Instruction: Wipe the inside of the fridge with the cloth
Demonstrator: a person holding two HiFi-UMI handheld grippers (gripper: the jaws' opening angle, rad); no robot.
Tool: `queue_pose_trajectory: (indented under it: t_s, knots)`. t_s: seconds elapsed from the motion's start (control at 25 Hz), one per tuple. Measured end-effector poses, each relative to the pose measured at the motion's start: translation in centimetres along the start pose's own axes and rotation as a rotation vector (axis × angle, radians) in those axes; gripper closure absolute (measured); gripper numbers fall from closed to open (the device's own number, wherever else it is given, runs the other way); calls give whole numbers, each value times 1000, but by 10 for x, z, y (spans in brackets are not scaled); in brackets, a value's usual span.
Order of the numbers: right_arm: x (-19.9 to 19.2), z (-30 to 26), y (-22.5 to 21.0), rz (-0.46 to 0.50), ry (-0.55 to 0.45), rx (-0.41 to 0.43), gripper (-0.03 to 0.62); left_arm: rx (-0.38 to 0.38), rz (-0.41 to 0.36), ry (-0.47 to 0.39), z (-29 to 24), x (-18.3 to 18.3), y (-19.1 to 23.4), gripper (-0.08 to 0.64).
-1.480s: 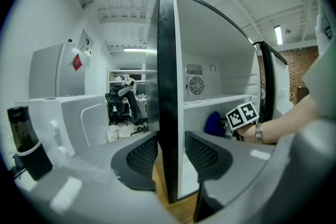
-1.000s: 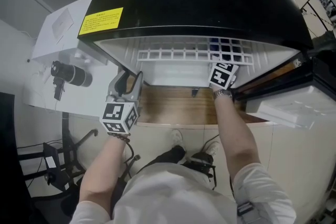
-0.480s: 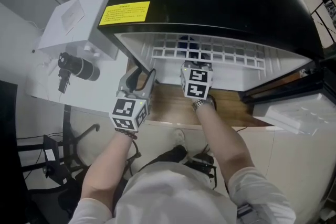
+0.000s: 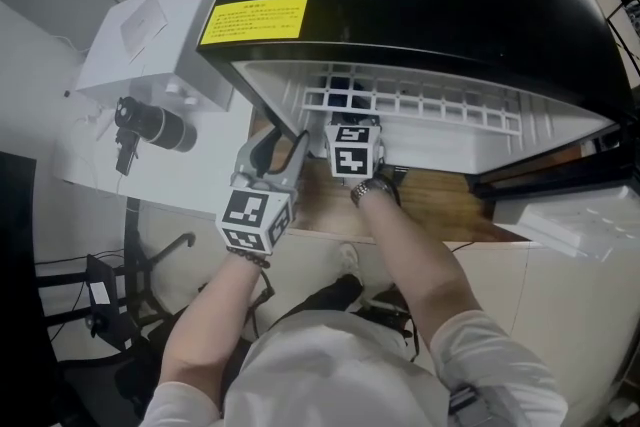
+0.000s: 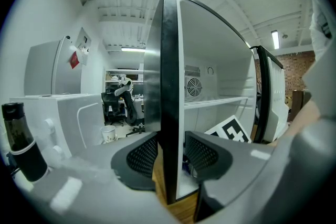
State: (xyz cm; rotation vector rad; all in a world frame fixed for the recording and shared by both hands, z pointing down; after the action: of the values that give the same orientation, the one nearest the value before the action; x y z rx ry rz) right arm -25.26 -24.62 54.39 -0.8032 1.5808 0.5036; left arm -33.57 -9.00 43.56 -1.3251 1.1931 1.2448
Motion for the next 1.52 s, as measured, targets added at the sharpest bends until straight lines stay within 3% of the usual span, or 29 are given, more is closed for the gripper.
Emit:
queue_pose_trajectory:
  t_s: [0.4,1.52]
  knots:
    - [-7,1,-22,47,100,-108,563,0,1,-7,1,-1,0,405]
    - [-2,66,-152,57,133,-365,563,37,10,-11,1,-2,-1,409]
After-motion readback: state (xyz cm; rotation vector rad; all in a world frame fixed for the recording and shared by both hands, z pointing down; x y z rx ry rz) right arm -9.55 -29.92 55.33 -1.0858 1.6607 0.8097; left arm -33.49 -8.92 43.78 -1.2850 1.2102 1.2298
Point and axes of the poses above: the fingertips, and each gripper's own axes: z backward along the fingers, y to its left, x out of its top, the point moved 9 cm from there along z, backward along the fingers, and after that the axes turned 13 degrees about -y, right-handed, at the moved point
